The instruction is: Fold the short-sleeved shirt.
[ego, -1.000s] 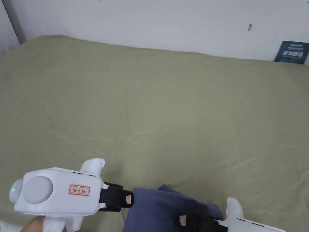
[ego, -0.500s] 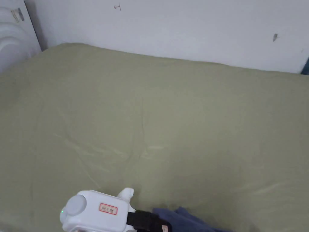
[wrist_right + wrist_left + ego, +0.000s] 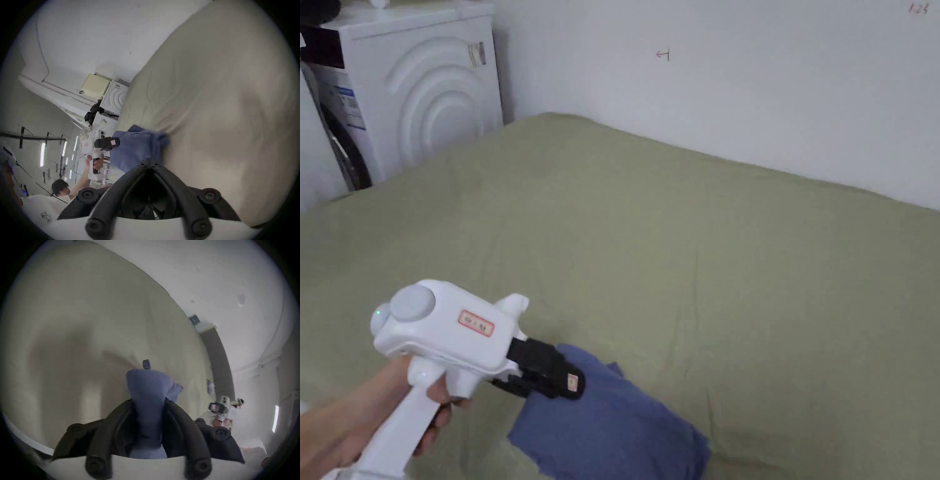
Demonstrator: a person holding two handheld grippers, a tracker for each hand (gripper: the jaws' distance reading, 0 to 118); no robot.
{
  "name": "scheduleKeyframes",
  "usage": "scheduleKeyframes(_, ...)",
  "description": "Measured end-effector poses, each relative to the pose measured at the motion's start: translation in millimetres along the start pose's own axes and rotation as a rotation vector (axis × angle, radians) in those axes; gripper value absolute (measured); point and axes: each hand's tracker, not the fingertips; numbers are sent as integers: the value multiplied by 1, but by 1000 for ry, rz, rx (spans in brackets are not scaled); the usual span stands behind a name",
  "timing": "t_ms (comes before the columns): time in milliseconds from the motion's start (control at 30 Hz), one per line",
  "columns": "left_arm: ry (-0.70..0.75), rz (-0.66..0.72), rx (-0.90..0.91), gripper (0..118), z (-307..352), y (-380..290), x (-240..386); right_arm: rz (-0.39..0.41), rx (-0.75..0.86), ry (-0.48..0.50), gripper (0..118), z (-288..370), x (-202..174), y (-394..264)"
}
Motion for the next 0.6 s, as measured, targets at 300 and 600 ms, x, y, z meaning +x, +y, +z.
scheduleKeyframes(300, 166, 49, -22, 26, 49, 91, -66, 12, 26, -90, 0, -1, -4, 11)
scheduleKeyframes(600, 324, -47, 123, 116, 94, 96, -34, 66, 12, -64, 0, 0, -15, 24)
